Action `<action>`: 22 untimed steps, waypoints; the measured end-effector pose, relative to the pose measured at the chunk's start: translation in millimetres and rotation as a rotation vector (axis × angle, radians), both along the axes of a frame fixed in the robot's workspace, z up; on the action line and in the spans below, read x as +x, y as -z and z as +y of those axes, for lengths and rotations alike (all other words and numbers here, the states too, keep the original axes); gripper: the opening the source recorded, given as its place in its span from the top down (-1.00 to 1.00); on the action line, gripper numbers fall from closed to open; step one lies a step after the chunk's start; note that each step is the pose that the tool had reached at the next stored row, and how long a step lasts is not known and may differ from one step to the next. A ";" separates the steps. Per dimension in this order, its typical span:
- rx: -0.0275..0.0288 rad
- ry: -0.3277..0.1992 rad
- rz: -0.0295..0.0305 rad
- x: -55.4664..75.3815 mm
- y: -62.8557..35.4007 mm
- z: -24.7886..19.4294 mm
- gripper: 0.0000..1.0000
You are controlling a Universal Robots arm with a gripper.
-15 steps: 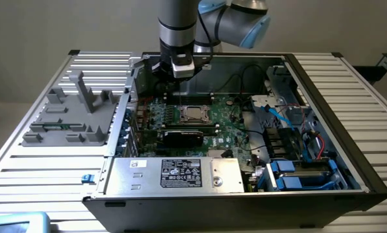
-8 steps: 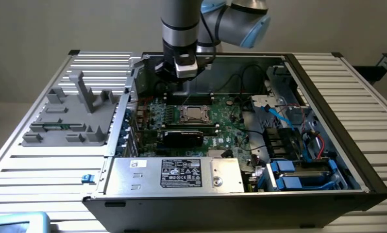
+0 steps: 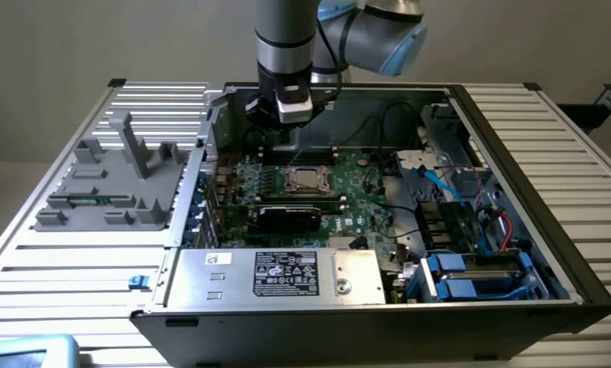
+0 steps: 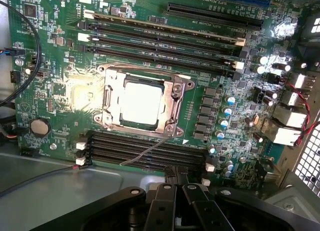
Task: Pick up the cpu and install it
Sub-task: 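Install the first cpu locking lever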
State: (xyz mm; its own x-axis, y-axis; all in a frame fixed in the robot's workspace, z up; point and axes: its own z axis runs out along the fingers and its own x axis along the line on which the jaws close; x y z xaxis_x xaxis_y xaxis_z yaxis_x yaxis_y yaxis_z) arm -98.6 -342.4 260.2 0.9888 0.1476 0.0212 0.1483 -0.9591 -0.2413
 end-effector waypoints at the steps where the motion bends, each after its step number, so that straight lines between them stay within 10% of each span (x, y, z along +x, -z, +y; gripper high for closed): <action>1: 0.0000 0.000 0.0000 0.0 0.0 0.0 0.79; 15: 0.0024 0.026 -0.0010 -3.6 0.4 -4.1 0.79; 16: 0.0067 0.029 -0.0010 -3.6 0.5 -4.9 0.79; 20: 0.0541 0.057 -0.0004 -3.6 1.8 -5.1 0.79; 22: 0.0665 0.083 -0.0009 -3.7 3.1 -5.1 0.79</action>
